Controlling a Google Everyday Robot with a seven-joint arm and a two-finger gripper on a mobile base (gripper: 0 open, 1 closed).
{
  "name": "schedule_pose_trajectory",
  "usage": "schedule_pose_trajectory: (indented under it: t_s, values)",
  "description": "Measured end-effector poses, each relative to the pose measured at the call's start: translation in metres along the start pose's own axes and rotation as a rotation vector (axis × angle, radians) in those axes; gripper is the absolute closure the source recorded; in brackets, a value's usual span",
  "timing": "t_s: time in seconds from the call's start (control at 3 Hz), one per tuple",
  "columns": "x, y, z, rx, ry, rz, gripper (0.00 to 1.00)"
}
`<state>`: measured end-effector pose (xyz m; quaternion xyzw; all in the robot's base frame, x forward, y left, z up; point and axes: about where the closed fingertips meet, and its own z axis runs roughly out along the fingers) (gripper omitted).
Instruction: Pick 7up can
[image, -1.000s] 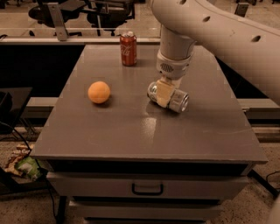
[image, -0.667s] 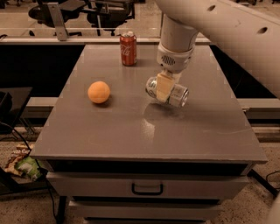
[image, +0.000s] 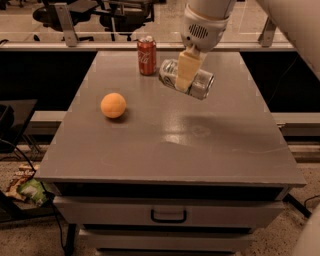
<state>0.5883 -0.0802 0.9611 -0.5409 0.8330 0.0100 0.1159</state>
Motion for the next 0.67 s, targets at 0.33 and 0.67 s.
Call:
schedule_pose_trajectory:
  t_s: [0.33,0.67]
  values:
    - [-0.0149,-0.0013,-0.0239,0.010,-0.058,-0.039,1.00]
    - [-0.0225,-0.0068,-0.0214,0.032,-0.083,-0.037,1.00]
